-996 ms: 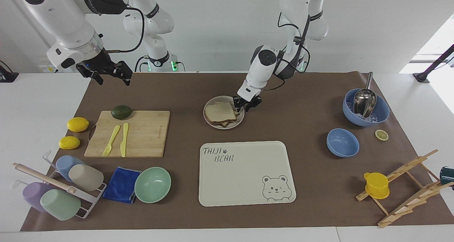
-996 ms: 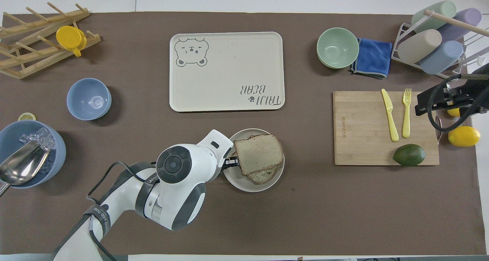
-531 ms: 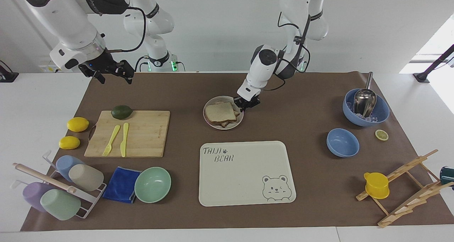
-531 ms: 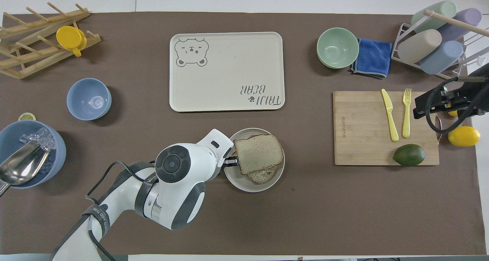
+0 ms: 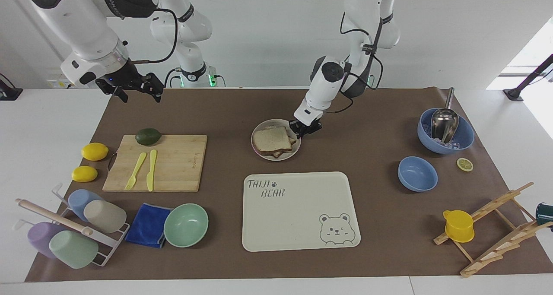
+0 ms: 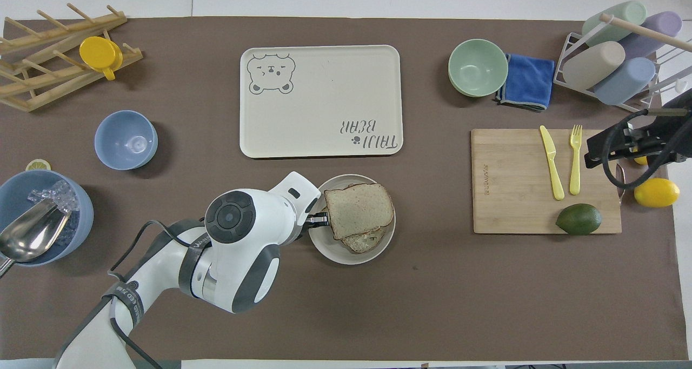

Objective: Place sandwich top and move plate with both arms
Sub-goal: 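Slide the white plate with the left gripper onto the bear tray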

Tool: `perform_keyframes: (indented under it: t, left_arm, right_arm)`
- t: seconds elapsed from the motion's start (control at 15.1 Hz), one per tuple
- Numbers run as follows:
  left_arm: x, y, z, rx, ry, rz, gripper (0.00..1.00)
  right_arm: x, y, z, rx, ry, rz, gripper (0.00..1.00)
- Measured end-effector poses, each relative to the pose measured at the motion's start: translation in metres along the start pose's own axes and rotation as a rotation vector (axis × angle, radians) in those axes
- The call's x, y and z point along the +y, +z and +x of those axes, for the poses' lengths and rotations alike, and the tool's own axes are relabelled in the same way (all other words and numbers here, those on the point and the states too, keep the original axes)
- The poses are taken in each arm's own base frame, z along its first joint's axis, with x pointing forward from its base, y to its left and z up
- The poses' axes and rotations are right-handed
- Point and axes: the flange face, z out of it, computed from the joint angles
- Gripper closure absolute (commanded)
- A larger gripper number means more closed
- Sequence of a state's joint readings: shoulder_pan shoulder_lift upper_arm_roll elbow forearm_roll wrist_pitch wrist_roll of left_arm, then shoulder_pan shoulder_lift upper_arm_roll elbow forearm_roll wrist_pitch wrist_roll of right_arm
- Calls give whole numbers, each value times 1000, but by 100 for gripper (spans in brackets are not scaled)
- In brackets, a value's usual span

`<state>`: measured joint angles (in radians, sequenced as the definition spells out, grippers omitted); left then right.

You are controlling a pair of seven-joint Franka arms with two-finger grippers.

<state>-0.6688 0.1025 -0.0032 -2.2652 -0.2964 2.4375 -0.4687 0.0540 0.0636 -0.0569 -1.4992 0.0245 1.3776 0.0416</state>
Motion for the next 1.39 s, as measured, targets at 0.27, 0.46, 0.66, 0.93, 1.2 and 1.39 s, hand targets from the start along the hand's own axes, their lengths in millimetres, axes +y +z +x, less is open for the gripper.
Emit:
perform_keyframes:
  t: [0.27, 0.46, 0.66, 0.93, 1.2, 1.39]
  left_arm:
    - [-3, -26, 22, -36, -26, -19, 100]
    - [-6, -44, 35, -69, -30, -64, 100]
    - [-8, -59, 47, -68, -36, -108, 100]
    - [-20, -90, 83, -19, -59, -155, 100]
    - [-37, -123, 147, -3, -101, -185, 100]
    - [-54, -109, 189, 0, -136, -185, 100]
  right_arm:
    - [-4, -7, 4, 47, -9, 1, 0]
    - [-7, -8, 3, 51, -15, 0, 0]
    - [-4, -8, 4, 50, -10, 1, 0]
    - [-7, -9, 1, 44, -14, 0, 0]
    - [-23, -11, -16, -8, -48, -7, 0]
    - [-27, -12, -23, -11, -55, -10, 0]
